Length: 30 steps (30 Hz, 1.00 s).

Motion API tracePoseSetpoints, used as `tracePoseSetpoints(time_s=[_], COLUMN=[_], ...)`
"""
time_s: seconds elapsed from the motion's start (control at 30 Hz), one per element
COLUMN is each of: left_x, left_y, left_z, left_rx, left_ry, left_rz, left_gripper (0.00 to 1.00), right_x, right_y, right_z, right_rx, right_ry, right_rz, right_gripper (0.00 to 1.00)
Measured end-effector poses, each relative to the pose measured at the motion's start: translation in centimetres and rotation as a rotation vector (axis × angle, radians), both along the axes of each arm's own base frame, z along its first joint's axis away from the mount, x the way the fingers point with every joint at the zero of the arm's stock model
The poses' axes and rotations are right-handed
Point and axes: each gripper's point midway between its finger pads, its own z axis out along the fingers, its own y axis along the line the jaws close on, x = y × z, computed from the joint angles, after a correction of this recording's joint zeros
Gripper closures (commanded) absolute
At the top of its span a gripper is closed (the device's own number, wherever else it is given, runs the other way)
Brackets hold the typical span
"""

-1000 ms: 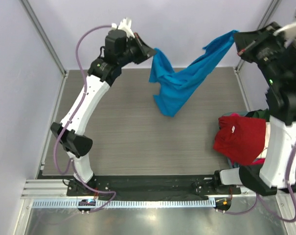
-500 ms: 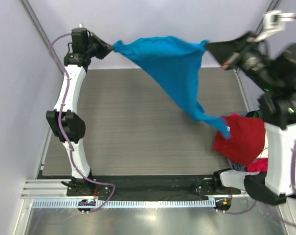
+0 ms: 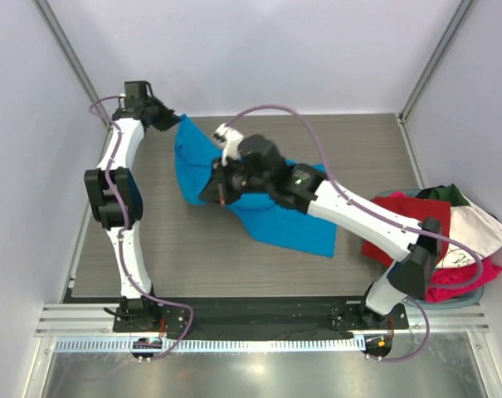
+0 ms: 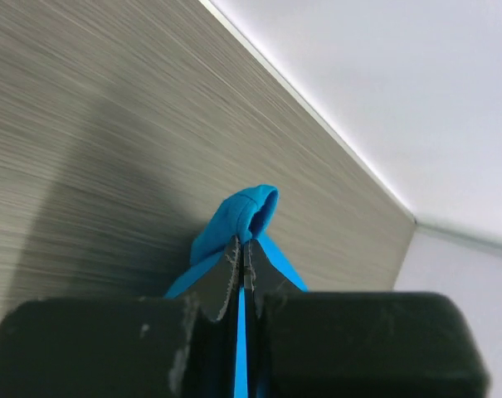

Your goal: Fold and stack the t-shirts

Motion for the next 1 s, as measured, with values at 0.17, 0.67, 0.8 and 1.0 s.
tracePoseSetpoints(time_s=[0.17, 0.67, 0.8, 1.0], left_x=[0.7, -10.8, -14.9, -19.5], left_y=[6.5, 8.7, 7.2, 4.0], left_z=[-2.0, 1.4, 3.5, 0.9], left_rx=[0.033, 0.116, 0.127, 0.169], left_ry=[0.029, 0.083, 0.017, 0.039], left_rz=[0.107, 0.277, 0.271, 0.182], left_gripper=[0.38, 0.03, 0.03, 0.10], right_x=[-4.9, 6.8, 11.6, 15.7], right_y=[5.6, -10.5, -17.8, -25.1], right_z=[-2.2, -7.8, -9.6, -12.2], right_rx=[0.004, -0.175, -0.225, -0.299], right_ry=[-0.010, -0.030, 0.025, 0.096], right_rz=[0.164, -0.407, -0.610, -0.815], right_gripper=[0.37, 0.41, 0.33, 0.22])
